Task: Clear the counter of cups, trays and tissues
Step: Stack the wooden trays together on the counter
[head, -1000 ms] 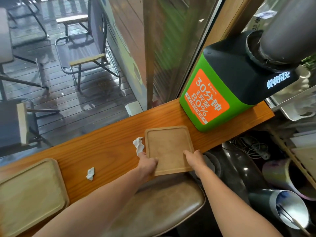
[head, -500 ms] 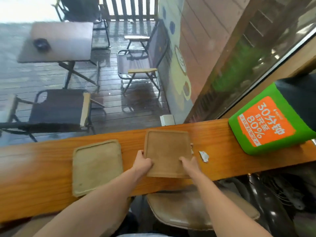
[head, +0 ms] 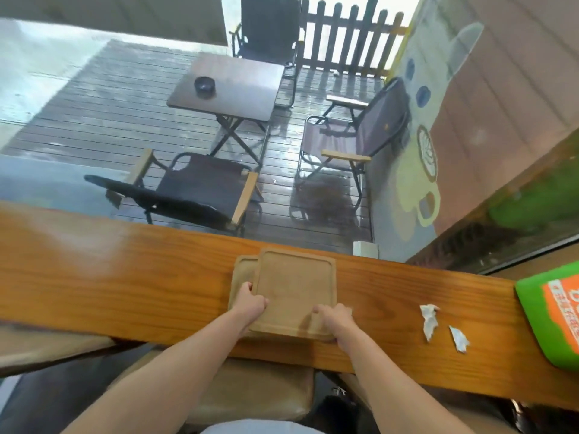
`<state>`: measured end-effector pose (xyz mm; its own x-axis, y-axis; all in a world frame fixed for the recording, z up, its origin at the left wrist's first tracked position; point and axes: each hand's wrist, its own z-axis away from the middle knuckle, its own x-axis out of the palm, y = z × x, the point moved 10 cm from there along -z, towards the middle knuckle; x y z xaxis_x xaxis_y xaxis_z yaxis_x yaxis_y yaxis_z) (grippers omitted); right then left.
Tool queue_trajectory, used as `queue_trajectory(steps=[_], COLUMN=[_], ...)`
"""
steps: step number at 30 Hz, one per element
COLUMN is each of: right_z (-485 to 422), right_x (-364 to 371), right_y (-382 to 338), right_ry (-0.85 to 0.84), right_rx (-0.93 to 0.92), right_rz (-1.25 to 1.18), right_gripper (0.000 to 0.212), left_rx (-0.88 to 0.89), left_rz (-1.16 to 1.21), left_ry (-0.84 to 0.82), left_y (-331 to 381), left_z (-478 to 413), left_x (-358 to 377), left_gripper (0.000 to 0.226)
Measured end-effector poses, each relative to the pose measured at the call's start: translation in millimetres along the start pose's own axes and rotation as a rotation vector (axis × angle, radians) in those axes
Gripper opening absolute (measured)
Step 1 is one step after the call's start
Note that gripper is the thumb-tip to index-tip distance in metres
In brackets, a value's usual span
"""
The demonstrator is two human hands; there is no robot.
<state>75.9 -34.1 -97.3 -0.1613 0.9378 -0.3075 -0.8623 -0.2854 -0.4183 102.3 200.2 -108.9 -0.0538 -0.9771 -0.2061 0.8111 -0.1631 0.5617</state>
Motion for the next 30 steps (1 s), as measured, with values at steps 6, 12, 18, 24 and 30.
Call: queue_trajectory(steps=[6, 12, 18, 24, 30], right_z=[-4, -4, -9, -11, -12], right_x=[20, 41, 49, 58, 60], right_y=[-14, -15, -14, -10, -9], right_ry=[-0.028, -0.040, -0.052, -0.130, -0.158], right_rx=[-0.007, 0.025, 0.050, 0.100, 0.109], right_rz=[0.045, 0.037, 0.011, -0.107, -0.079], right_gripper=[0.075, 0.082, 0.082, 0.077, 0.080], left_rx=[-0.015, 0.060, 0.033, 0.072, 0.003], left_rz=[-0.023, -0.173, -0.323, -0.202, -0.088], left_ry=[0.082, 0.178, 0.279, 0.228, 0.152], left_y=[-13, -16, -18, -22, -34], left_z=[-8, -14, -11, -12, -13], left_x=[-26, -48, -58, -55, -54], left_gripper=[0.061, 0.040, 0.052, 0.052, 0.058])
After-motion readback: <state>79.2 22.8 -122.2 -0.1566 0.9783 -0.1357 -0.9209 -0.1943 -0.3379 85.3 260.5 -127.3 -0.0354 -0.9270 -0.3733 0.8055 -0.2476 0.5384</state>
